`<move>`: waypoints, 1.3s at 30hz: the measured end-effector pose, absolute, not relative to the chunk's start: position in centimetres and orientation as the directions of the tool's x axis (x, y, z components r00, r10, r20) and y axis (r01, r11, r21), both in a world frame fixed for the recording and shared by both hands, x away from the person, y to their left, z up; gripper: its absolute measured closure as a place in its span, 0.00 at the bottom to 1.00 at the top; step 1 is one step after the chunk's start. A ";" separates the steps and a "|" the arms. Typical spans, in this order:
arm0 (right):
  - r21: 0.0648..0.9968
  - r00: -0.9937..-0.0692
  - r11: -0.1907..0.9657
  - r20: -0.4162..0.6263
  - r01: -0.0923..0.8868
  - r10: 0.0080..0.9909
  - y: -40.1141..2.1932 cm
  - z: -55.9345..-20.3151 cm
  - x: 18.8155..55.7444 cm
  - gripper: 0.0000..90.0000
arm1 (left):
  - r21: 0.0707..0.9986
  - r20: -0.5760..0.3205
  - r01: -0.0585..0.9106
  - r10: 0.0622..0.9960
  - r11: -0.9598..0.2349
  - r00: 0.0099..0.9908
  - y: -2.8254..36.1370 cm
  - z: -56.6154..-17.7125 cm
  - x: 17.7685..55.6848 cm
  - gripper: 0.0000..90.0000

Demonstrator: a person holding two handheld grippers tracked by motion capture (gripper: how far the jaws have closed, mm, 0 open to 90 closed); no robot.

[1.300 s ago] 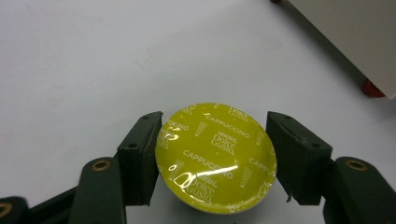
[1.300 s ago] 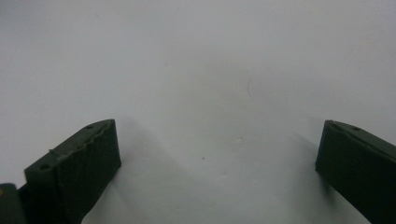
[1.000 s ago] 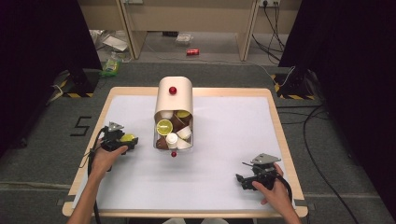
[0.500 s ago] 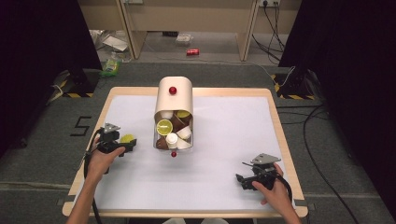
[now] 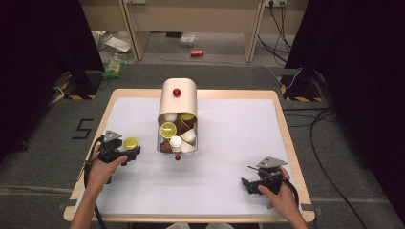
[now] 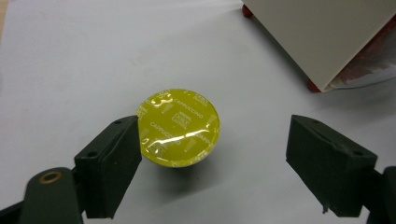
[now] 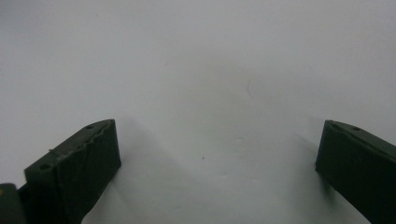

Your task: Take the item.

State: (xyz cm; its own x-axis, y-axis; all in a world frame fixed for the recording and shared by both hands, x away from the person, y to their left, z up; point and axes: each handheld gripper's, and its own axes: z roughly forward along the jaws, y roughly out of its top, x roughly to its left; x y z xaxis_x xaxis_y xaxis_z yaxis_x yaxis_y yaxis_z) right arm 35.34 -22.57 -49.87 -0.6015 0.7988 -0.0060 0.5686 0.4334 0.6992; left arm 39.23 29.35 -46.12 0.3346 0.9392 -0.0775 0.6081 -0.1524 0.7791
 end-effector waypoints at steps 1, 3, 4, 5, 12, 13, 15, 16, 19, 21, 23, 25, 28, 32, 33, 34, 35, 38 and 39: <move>0.699 -0.602 0.433 -0.006 0.569 0.799 -22.6 -49.9 35.3 0.00 | 0.779 -0.077 0.608 0.939 -0.152 0.335 29.4 -46.1 39.2 0.20; 0.699 -0.600 0.432 -0.005 0.570 0.800 -22.6 -49.9 35.3 0.00 | 0.781 -0.070 0.604 0.939 -0.158 0.336 29.2 -46.2 38.7 0.20; 0.699 -0.600 0.432 -0.005 0.570 0.800 -22.6 -49.9 35.3 0.00 | 0.782 -0.070 0.603 0.938 -0.160 0.339 29.1 -46.2 38.5 0.20; 0.699 -0.602 0.434 -0.006 0.568 0.799 -22.6 -49.9 35.3 0.00 | 0.783 -0.070 0.601 0.936 -0.162 0.344 29.0 -46.3 38.3 0.20; 0.699 -0.602 0.434 -0.007 0.568 0.799 -22.6 -49.9 35.3 0.00 | 0.793 -0.073 0.587 0.930 -0.166 0.361 28.4 -46.4 37.0 0.18; 0.699 -0.602 0.434 -0.007 0.568 0.799 -22.6 -49.9 35.3 0.00 | 0.794 -0.076 0.585 0.929 -0.164 0.363 28.3 -46.4 36.8 0.18; 0.699 -0.602 0.434 -0.006 0.569 0.799 -22.6 -49.9 35.3 0.00 | 0.798 -0.081 0.581 0.928 -0.159 0.365 28.2 -46.5 36.5 0.18; 0.699 -0.602 0.434 -0.007 0.568 0.799 -22.6 -49.9 35.3 0.00 | 0.799 -0.083 0.580 0.927 -0.158 0.366 28.2 -46.6 36.3 0.18; 0.699 -0.602 0.434 -0.007 0.568 0.799 -22.6 -49.9 35.3 0.00 | 0.803 -0.092 0.577 0.926 -0.148 0.366 28.2 -46.9 35.8 0.18; 0.699 -0.602 0.434 -0.006 0.568 0.799 -22.6 -49.9 35.3 0.00 | 0.802 -0.092 0.578 0.926 -0.149 0.367 28.2 -47.2 35.6 0.18; 0.699 -0.602 0.434 -0.007 0.568 0.799 -22.6 -49.9 35.3 0.00 | 0.804 -0.096 0.576 0.924 -0.147 0.369 28.3 -47.3 35.4 0.18; 0.699 -0.602 0.434 -0.006 0.568 0.799 -22.6 -49.9 35.3 0.00 | 0.805 -0.098 0.575 0.923 -0.146 0.372 28.3 -47.5 35.2 0.18; 0.699 -0.602 0.434 -0.007 0.568 0.799 -22.6 -49.9 35.3 0.00 | 0.806 -0.101 0.573 0.920 -0.148 0.380 28.3 -47.7 34.9 0.18; 0.699 -0.601 0.434 -0.006 0.569 0.799 -22.6 -49.9 35.3 0.00 | 0.806 -0.101 0.571 0.914 -0.155 0.392 28.1 -48.1 34.4 0.18; 0.699 -0.602 0.434 -0.007 0.568 0.799 -22.6 -49.9 35.3 0.00 | 0.805 -0.102 0.572 0.913 -0.157 0.395 28.0 -48.2 34.4 0.18; 0.699 -0.602 0.434 -0.007 0.568 0.799 -22.6 -49.9 35.3 0.00 | 0.804 -0.103 0.573 0.913 -0.158 0.395 27.9 -48.3 34.3 0.18; 0.699 -0.602 0.434 -0.007 0.568 0.799 -22.6 -49.9 35.3 0.00 | 0.803 -0.103 0.574 0.911 -0.161 0.398 27.9 -48.4 34.2 0.18; 0.699 -0.602 0.434 -0.007 0.568 0.799 -22.6 -49.9 35.3 0.00 | 0.800 -0.103 0.577 0.910 -0.164 0.402 27.7 -48.6 34.0 0.18; 0.699 -0.602 0.434 -0.007 0.568 0.799 -22.6 -49.9 35.3 0.00 | 0.799 -0.105 0.579 0.909 -0.165 0.403 27.7 -48.7 33.9 0.18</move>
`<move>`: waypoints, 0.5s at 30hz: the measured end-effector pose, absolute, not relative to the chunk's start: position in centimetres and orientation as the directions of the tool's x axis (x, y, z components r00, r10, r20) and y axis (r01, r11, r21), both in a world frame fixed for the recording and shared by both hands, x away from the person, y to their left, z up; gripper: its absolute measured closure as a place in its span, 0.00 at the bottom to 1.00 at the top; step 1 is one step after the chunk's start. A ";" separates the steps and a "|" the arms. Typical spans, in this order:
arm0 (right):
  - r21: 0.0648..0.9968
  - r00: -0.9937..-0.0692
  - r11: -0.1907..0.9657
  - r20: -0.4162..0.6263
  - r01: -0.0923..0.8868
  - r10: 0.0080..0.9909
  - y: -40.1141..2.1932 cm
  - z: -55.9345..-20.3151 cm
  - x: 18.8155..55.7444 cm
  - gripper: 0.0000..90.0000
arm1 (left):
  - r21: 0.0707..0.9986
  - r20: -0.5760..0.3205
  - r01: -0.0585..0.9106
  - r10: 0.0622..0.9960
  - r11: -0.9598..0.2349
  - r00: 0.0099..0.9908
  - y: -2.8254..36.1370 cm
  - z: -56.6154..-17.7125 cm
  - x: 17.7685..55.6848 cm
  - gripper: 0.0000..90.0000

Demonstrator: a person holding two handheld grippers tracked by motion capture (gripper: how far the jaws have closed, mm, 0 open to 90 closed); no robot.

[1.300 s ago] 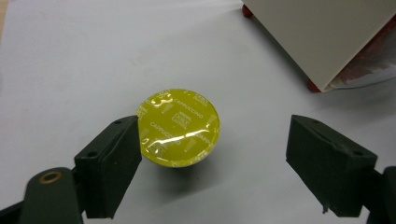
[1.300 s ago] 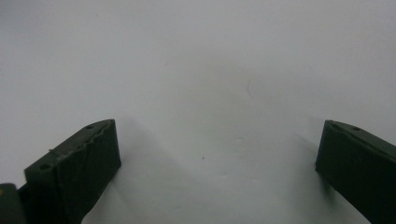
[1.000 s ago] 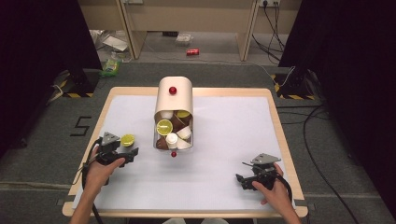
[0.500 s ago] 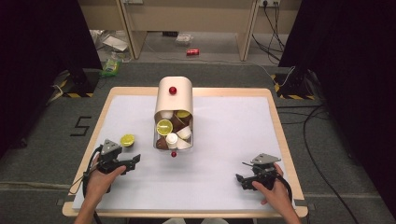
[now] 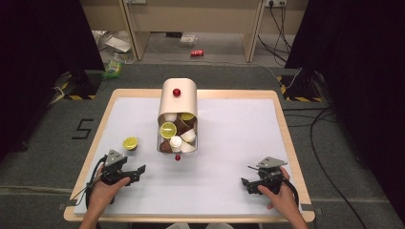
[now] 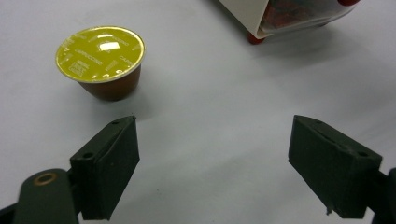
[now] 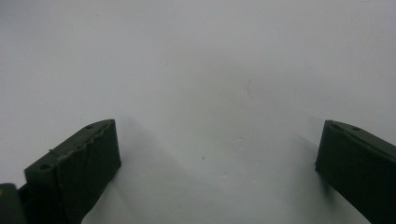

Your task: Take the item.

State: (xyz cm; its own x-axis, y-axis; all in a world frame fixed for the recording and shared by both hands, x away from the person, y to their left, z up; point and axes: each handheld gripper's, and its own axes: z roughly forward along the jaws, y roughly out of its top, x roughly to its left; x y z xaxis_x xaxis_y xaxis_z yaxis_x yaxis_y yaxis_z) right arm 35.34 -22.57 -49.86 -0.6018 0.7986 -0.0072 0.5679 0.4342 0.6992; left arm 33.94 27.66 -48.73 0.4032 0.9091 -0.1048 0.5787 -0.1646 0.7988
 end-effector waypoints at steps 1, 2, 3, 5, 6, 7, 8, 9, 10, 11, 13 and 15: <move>0.699 -0.602 0.434 -0.007 0.568 0.799 -22.6 -49.9 35.3 0.00 | 0.798 -0.102 0.579 0.908 -0.169 0.405 27.6 -48.8 33.9 0.18; 0.699 -0.602 0.434 -0.007 0.568 0.799 -22.6 -49.9 35.3 0.00 | 0.798 -0.102 0.579 0.908 -0.169 0.405 27.6 -48.8 33.9 0.18; 0.699 -0.602 0.434 -0.007 0.568 0.799 -22.6 -49.9 35.3 0.00 | 0.797 -0.103 0.579 0.907 -0.171 0.409 27.5 -48.9 33.8 0.18; 0.699 -0.602 0.434 -0.007 0.568 0.799 -22.6 -49.9 35.3 0.00 | 0.798 -0.103 0.578 0.906 -0.171 0.410 27.5 -49.0 33.6 0.18; 0.699 -0.602 0.434 -0.007 0.568 0.799 -22.6 -49.9 35.3 0.00 | 0.797 -0.103 0.580 0.906 -0.172 0.411 27.4 -49.1 33.5 0.18; 0.699 -0.602 0.434 -0.007 0.568 0.799 -22.6 -49.9 35.3 0.00 | 0.795 -0.101 0.580 0.905 -0.176 0.413 27.4 -49.1 33.4 0.18; 0.699 -0.602 0.434 -0.007 0.568 0.799 -22.6 -49.9 35.3 0.00 | 0.795 -0.102 0.581 0.905 -0.176 0.413 27.4 -49.2 33.4 0.18; 0.699 -0.602 0.434 -0.007 0.568 0.799 -22.6 -49.9 35.3 0.00 | 0.794 -0.101 0.582 0.904 -0.178 0.414 27.4 -49.2 33.3 0.18; 0.699 -0.602 0.434 -0.007 0.568 0.799 -22.6 -49.9 35.3 0.00 | 0.794 -0.102 0.582 0.904 -0.178 0.415 27.4 -49.2 33.2 0.18; 0.699 -0.602 0.434 -0.007 0.568 0.799 -22.6 -49.9 35.3 0.00 | 0.794 -0.102 0.581 0.903 -0.179 0.417 27.3 -49.3 33.1 0.18; 0.699 -0.602 0.434 -0.007 0.568 0.799 -22.6 -49.9 35.3 0.00 | 0.794 -0.102 0.580 0.902 -0.180 0.420 27.2 -49.3 32.9 0.18; 0.699 -0.602 0.434 -0.006 0.568 0.799 -22.6 -49.9 35.3 0.00 | 0.794 -0.101 0.579 0.901 -0.183 0.423 27.1 -49.3 32.8 0.18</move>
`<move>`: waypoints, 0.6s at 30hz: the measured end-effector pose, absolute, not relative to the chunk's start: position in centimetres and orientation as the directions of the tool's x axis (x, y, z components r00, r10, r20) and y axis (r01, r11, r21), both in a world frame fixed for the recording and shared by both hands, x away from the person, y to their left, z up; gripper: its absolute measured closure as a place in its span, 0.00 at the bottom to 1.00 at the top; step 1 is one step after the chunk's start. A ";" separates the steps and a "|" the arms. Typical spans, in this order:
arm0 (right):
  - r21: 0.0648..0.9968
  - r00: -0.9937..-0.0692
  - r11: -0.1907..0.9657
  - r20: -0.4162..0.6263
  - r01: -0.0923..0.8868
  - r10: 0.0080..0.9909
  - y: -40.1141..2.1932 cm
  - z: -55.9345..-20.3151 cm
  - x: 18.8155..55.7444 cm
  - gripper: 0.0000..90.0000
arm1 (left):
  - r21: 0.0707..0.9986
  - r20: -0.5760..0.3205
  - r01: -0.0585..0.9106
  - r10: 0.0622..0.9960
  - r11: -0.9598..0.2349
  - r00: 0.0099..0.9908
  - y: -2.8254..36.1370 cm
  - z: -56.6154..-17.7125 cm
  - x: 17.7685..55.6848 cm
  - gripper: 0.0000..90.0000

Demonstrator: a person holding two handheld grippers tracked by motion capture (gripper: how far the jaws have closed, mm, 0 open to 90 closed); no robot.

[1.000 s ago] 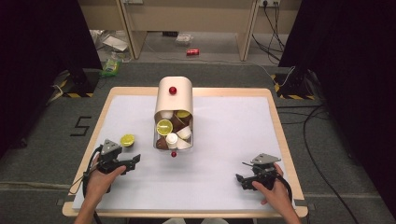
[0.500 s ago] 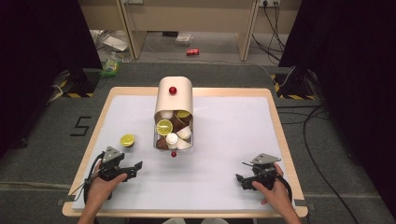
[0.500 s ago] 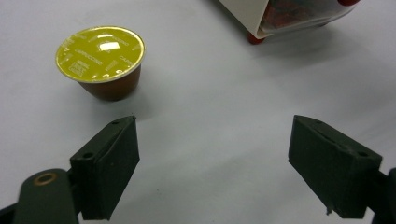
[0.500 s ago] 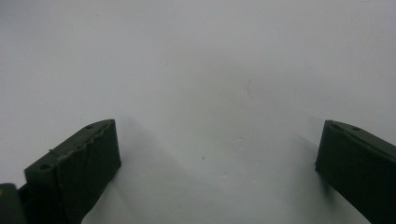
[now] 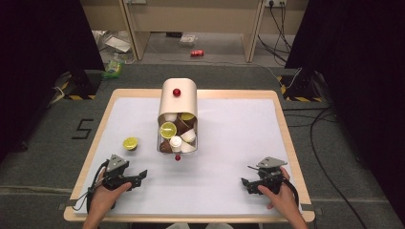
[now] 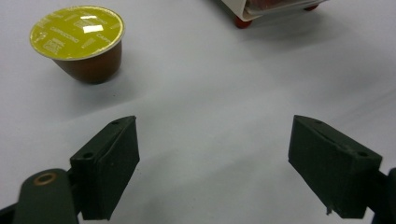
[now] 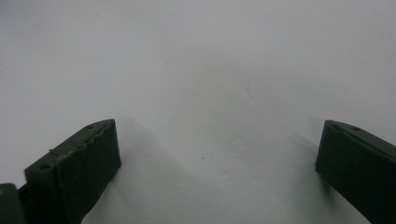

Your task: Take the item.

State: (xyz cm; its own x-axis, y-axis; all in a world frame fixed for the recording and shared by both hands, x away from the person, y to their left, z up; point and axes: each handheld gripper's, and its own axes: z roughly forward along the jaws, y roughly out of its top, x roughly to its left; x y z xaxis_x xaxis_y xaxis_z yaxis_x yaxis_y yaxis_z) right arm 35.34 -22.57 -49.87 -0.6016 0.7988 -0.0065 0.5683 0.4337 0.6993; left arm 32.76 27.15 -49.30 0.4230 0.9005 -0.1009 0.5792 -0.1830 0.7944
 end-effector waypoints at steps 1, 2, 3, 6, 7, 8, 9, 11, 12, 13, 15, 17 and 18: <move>0.699 -0.602 0.434 -0.006 0.568 0.799 -22.6 -49.9 35.3 0.00 | 0.794 -0.101 0.579 0.901 -0.183 0.423 27.1 -49.3 32.8 0.18; 0.699 -0.602 0.434 -0.006 0.569 0.799 -22.6 -49.9 35.3 0.00 | 0.795 -0.098 0.577 0.899 -0.187 0.427 27.0 -49.3 32.6 0.18; 0.699 -0.602 0.434 -0.007 0.568 0.799 -22.6 -49.9 35.3 0.00 | 0.795 -0.098 0.577 0.899 -0.187 0.427 27.0 -49.3 32.6 0.18; 0.699 -0.602 0.434 -0.007 0.568 0.799 -22.6 -49.9 35.3 0.00 | 0.797 -0.096 0.573 0.895 -0.193 0.435 26.8 -49.3 32.1 0.18; 0.699 -0.602 0.434 -0.007 0.568 0.799 -22.6 -49.9 35.3 0.00 | 0.796 -0.096 0.573 0.894 -0.195 0.437 26.7 -49.3 32.0 0.18; 0.699 -0.602 0.434 -0.007 0.568 0.799 -22.6 -49.9 35.3 0.00 | 0.797 -0.095 0.571 0.893 -0.196 0.440 26.7 -49.3 31.9 0.18; 0.699 -0.602 0.434 -0.007 0.568 0.799 -22.6 -49.9 35.3 0.00 | 0.797 -0.095 0.571 0.892 -0.197 0.442 26.6 -49.4 31.8 0.18; 0.699 -0.602 0.434 -0.007 0.568 0.799 -22.6 -49.9 35.3 0.00 | 0.796 -0.093 0.571 0.890 -0.204 0.447 26.5 -49.5 31.6 0.18; 0.699 -0.602 0.434 -0.006 0.568 0.799 -22.6 -49.9 35.3 0.00 | 0.795 -0.092 0.571 0.889 -0.205 0.448 26.4 -49.5 31.4 0.18; 0.699 -0.602 0.434 -0.007 0.568 0.799 -22.6 -49.9 35.3 0.00 | 0.794 -0.092 0.572 0.889 -0.207 0.450 26.4 -49.6 31.3 0.18; 0.699 -0.602 0.434 -0.007 0.568 0.799 -22.6 -49.9 35.3 0.00 | 0.792 -0.089 0.572 0.887 -0.213 0.454 26.3 -49.7 31.1 0.18; 0.699 -0.602 0.434 -0.007 0.568 0.799 -22.6 -49.9 35.3 0.00 | 0.791 -0.080 0.571 0.887 -0.221 0.455 26.3 -49.9 30.9 0.18; 0.699 -0.602 0.434 -0.006 0.568 0.799 -22.6 -49.9 35.3 0.00 | 0.790 -0.079 0.571 0.888 -0.221 0.453 26.3 -49.9 30.8 0.18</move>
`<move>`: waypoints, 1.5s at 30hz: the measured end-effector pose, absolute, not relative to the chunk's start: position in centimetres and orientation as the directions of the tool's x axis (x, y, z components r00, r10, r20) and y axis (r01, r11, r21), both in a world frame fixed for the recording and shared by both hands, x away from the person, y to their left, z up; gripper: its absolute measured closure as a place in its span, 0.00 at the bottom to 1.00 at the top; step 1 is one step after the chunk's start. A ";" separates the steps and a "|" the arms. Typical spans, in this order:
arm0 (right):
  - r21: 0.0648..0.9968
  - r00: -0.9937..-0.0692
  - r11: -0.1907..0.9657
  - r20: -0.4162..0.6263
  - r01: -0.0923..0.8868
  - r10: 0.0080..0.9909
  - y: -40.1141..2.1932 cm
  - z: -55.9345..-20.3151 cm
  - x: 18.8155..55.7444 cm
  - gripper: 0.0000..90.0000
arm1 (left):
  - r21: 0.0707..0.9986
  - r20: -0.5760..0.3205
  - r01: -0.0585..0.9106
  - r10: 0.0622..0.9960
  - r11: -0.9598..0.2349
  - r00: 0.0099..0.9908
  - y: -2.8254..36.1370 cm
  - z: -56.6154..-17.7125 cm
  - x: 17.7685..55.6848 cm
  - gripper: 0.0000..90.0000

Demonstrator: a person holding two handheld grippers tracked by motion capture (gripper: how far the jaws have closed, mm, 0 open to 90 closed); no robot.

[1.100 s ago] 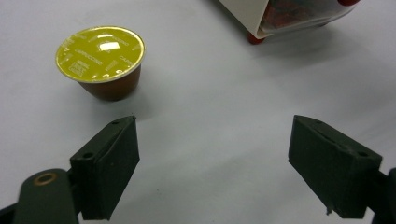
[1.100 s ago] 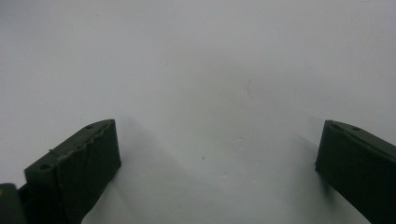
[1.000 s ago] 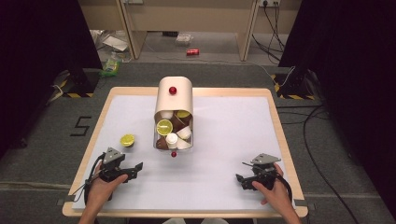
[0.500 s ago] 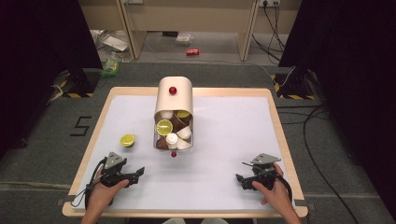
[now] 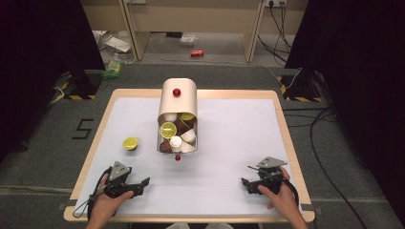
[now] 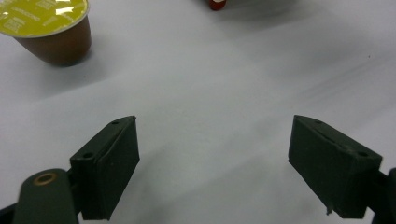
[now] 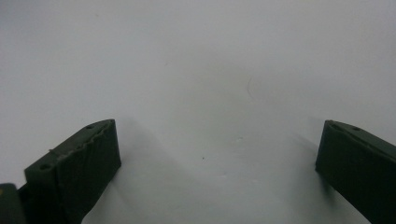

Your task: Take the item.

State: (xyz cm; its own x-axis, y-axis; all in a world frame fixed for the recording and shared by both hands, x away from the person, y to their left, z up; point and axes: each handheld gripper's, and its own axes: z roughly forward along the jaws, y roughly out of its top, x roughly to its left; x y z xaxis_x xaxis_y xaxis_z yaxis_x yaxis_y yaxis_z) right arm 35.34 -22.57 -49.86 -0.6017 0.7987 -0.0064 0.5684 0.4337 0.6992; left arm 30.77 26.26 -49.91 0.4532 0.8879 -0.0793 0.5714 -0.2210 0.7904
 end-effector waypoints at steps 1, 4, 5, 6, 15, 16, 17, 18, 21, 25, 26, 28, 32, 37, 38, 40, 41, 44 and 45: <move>0.699 -0.602 0.434 -0.007 0.568 0.799 -22.6 -49.9 35.3 0.00 | 0.791 -0.078 0.571 0.888 -0.222 0.454 26.3 -50.0 30.7 0.18; 0.699 -0.602 0.434 -0.007 0.568 0.799 -22.6 -49.9 35.3 0.00 | 0.789 -0.078 0.571 0.887 -0.224 0.456 26.3 -50.1 30.4 0.18; 0.699 -0.602 0.434 -0.006 0.568 0.799 -22.6 -49.9 35.3 0.00 | 0.789 -0.078 0.572 0.886 -0.225 0.456 26.3 -50.1 30.3 0.18; 0.699 -0.602 0.434 -0.007 0.568 0.799 -22.6 -49.9 35.3 0.00 | 0.788 -0.077 0.572 0.886 -0.227 0.458 26.3 -50.2 30.2 0.18; 0.699 -0.602 0.434 -0.006 0.568 0.799 -22.6 -49.9 35.3 0.00 | 0.787 -0.063 0.570 0.887 -0.238 0.458 26.3 -50.5 29.3 0.18; 0.699 -0.602 0.434 -0.006 0.568 0.799 -22.6 -49.9 35.3 0.00 | 0.786 -0.063 0.570 0.886 -0.239 0.459 26.3 -50.6 29.2 0.18; 0.699 -0.602 0.434 -0.006 0.568 0.799 -22.6 -49.9 35.3 0.00 | 0.786 -0.061 0.570 0.886 -0.241 0.459 26.3 -50.6 29.1 0.18; 0.699 -0.602 0.434 -0.007 0.568 0.799 -22.6 -49.9 35.3 0.00 | 0.786 -0.062 0.570 0.887 -0.239 0.458 26.3 -50.7 29.0 0.18; 0.699 -0.602 0.434 -0.006 0.568 0.799 -22.6 -49.9 35.3 0.00 | 0.788 -0.046 0.563 0.889 -0.248 0.456 26.3 -50.8 28.8 0.18; 0.699 -0.602 0.434 -0.007 0.568 0.799 -22.6 -49.9 35.3 0.00 | 0.796 -0.031 0.550 0.890 -0.253 0.455 26.2 -51.0 28.4 0.17; 0.699 -0.602 0.434 -0.007 0.568 0.799 -22.6 -49.9 35.3 0.00 | 0.800 -0.030 0.546 0.891 -0.251 0.454 26.2 -51.0 28.2 0.17; 0.699 -0.602 0.434 -0.007 0.568 0.799 -22.6 -49.9 35.3 0.00 | 0.804 -0.030 0.541 0.892 -0.246 0.450 26.2 -51.1 28.0 0.17; 0.700 -0.602 0.434 -0.007 0.567 0.799 -22.6 -49.9 35.3 0.00 | 0.817 -0.028 0.526 0.895 -0.236 0.444 26.2 -51.4 27.6 0.17; 0.700 -0.603 0.435 -0.007 0.567 0.798 -22.6 -49.9 35.3 0.00 | 0.826 -0.031 0.515 0.895 -0.227 0.445 26.3 -51.5 27.5 0.17; 0.700 -0.603 0.435 -0.007 0.567 0.798 -22.6 -49.9 35.3 0.00 | 0.827 -0.032 0.514 0.895 -0.226 0.445 26.3 -51.6 27.5 0.17; 0.700 -0.603 0.435 -0.008 0.566 0.797 -22.6 -49.9 35.3 0.00 | 0.830 -0.033 0.510 0.894 -0.224 0.447 26.3 -51.6 27.5 0.17; 0.700 -0.603 0.435 -0.008 0.566 0.797 -22.6 -49.9 35.3 0.00 | 0.832 -0.034 0.508 0.894 -0.222 0.447 26.4 -51.7 27.5 0.17; 0.700 -0.603 0.435 -0.008 0.566 0.797 -22.6 -49.9 35.3 0.00 | 0.836 -0.035 0.502 0.892 -0.220 0.451 26.5 -51.8 27.4 0.17; 0.700 -0.603 0.435 -0.008 0.566 0.797 -22.6 -49.9 35.3 0.00 | 0.838 -0.035 0.500 0.891 -0.220 0.452 26.5 -51.8 27.4 0.17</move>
